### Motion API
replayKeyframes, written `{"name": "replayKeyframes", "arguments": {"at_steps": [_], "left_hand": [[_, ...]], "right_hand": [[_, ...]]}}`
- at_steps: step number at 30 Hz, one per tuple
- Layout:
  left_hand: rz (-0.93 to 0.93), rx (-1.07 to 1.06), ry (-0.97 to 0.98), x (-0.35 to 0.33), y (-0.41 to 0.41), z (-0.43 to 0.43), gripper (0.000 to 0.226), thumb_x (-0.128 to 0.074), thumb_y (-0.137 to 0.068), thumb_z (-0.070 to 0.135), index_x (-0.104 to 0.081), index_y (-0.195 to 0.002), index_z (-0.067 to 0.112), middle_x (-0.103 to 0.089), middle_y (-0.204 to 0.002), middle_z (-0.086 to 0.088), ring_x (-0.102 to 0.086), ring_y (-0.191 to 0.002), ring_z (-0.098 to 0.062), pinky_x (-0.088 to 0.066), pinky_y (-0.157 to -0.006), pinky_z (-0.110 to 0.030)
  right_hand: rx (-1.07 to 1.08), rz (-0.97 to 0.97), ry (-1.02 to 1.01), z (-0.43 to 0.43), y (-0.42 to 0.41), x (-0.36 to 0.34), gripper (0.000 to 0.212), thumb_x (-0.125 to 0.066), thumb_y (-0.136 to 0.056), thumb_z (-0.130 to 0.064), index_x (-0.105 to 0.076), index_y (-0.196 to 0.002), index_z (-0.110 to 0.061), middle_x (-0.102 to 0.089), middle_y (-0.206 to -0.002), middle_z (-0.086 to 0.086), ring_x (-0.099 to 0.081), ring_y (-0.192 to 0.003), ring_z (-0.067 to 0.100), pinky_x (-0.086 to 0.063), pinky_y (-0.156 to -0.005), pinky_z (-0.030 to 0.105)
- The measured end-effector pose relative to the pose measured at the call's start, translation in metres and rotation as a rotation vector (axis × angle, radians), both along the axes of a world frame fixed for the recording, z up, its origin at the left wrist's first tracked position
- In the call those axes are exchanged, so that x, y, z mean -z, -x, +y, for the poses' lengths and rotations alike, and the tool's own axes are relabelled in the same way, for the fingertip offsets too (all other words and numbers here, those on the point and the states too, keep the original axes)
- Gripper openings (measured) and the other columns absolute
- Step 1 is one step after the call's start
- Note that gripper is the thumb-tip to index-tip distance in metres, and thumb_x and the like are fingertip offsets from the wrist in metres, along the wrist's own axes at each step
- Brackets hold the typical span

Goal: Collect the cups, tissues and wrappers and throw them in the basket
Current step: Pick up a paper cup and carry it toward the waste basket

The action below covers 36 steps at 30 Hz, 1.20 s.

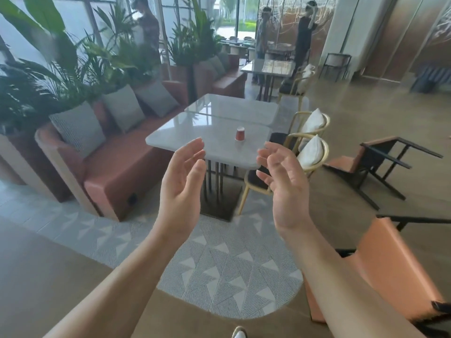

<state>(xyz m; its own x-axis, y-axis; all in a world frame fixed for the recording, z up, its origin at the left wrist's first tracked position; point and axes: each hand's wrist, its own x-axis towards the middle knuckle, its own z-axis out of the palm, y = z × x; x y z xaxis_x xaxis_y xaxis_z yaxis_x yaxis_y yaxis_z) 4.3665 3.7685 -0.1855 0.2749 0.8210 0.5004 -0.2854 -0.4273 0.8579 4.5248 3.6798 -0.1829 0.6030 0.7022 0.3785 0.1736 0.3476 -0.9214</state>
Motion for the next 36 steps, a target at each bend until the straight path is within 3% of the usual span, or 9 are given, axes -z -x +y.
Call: {"name": "replayKeyframes", "arguments": {"at_steps": [5, 9, 14, 16, 19, 23, 25, 27, 36], "left_hand": [[0.001, -0.005, 0.005, -0.013, -0.087, 0.093, 0.042, -0.054, -0.093, 0.045, -0.062, -0.131, 0.029, -0.067, -0.134, 0.016, -0.061, -0.133, -0.015, -0.045, -0.117, -0.056], [-0.028, 0.012, 0.006, -0.02, -0.146, 0.158, 0.037, -0.055, -0.094, 0.043, -0.063, -0.129, 0.032, -0.068, -0.134, 0.015, -0.061, -0.134, -0.017, -0.044, -0.116, -0.059], [-0.037, 0.01, 0.011, -0.019, -0.205, 0.237, 0.043, -0.055, -0.094, 0.045, -0.062, -0.132, 0.026, -0.068, -0.135, 0.013, -0.061, -0.134, -0.016, -0.045, -0.115, -0.059], [-0.036, 0.019, 0.007, -0.016, -0.225, 0.27, 0.043, -0.054, -0.094, 0.046, -0.062, -0.132, 0.027, -0.068, -0.135, 0.014, -0.061, -0.134, -0.014, -0.045, -0.115, -0.059], [-0.036, 0.035, 0.005, -0.01, -0.254, 0.324, 0.043, -0.055, -0.093, 0.046, -0.062, -0.131, 0.027, -0.068, -0.134, 0.015, -0.061, -0.134, -0.014, -0.046, -0.115, -0.059], [-0.034, 0.053, 0.01, 0.0, -0.286, 0.402, 0.044, -0.055, -0.093, 0.046, -0.061, -0.132, 0.027, -0.067, -0.137, 0.012, -0.061, -0.135, -0.014, -0.046, -0.115, -0.057], [-0.028, 0.058, 0.014, 0.005, -0.3, 0.446, 0.043, -0.055, -0.095, 0.046, -0.061, -0.133, 0.027, -0.066, -0.139, 0.01, -0.06, -0.136, -0.016, -0.046, -0.115, -0.058], [-0.02, 0.054, 0.023, 0.007, -0.313, 0.488, 0.043, -0.055, -0.096, 0.045, -0.061, -0.133, 0.026, -0.066, -0.14, 0.009, -0.06, -0.135, -0.017, -0.046, -0.114, -0.059], [0.02, 0.076, 0.034, 0.013, -0.381, 0.638, 0.051, -0.054, -0.096, 0.043, -0.059, -0.139, 0.016, -0.064, -0.142, 0.008, -0.059, -0.137, -0.017, -0.047, -0.114, -0.057]], "right_hand": [[0.008, 0.005, 0.002, 0.098, -0.086, -0.01, 0.047, -0.056, -0.088, -0.061, -0.065, -0.124, -0.032, -0.069, -0.13, -0.006, -0.062, -0.128, 0.014, -0.048, -0.114, 0.049], [-0.012, 0.011, 0.002, 0.166, -0.141, -0.019, 0.029, -0.057, -0.096, -0.048, -0.067, -0.12, -0.035, -0.07, -0.128, -0.007, -0.063, -0.126, 0.013, -0.049, -0.113, 0.049], [-0.003, -0.005, 0.018, 0.241, -0.195, -0.021, 0.039, -0.059, -0.089, -0.061, -0.067, -0.12, -0.038, -0.071, -0.123, -0.012, -0.065, -0.123, 0.011, -0.05, -0.111, 0.049], [-0.01, -0.007, 0.016, 0.273, -0.214, -0.018, 0.031, -0.059, -0.093, -0.057, -0.067, -0.118, -0.04, -0.071, -0.122, -0.012, -0.066, -0.12, 0.009, -0.051, -0.111, 0.049], [-0.004, -0.012, 0.028, 0.324, -0.241, -0.01, 0.03, -0.056, -0.097, -0.048, -0.066, -0.122, -0.034, -0.071, -0.121, -0.012, -0.067, -0.116, 0.006, -0.054, -0.107, 0.041], [0.015, -0.032, 0.048, 0.403, -0.27, 0.0, 0.035, -0.055, -0.099, -0.048, -0.063, -0.128, -0.031, -0.07, -0.12, -0.018, -0.065, -0.117, 0.004, -0.056, -0.093, 0.021], [0.03, -0.037, 0.066, 0.447, -0.285, 0.004, 0.034, -0.054, -0.1, -0.05, -0.062, -0.129, -0.033, -0.069, -0.121, -0.021, -0.065, -0.116, 0.002, -0.055, -0.089, 0.018], [0.041, -0.042, 0.094, 0.489, -0.299, 0.007, 0.034, -0.052, -0.1, -0.05, -0.061, -0.129, -0.037, -0.067, -0.122, -0.023, -0.065, -0.116, 0.001, -0.056, -0.089, 0.02], [0.083, -0.02, 0.16, 0.639, -0.366, 0.025, 0.041, -0.052, -0.096, -0.056, -0.058, -0.132, -0.039, -0.065, -0.127, -0.028, -0.061, -0.125, 0.001, -0.049, -0.114, 0.039]]}}
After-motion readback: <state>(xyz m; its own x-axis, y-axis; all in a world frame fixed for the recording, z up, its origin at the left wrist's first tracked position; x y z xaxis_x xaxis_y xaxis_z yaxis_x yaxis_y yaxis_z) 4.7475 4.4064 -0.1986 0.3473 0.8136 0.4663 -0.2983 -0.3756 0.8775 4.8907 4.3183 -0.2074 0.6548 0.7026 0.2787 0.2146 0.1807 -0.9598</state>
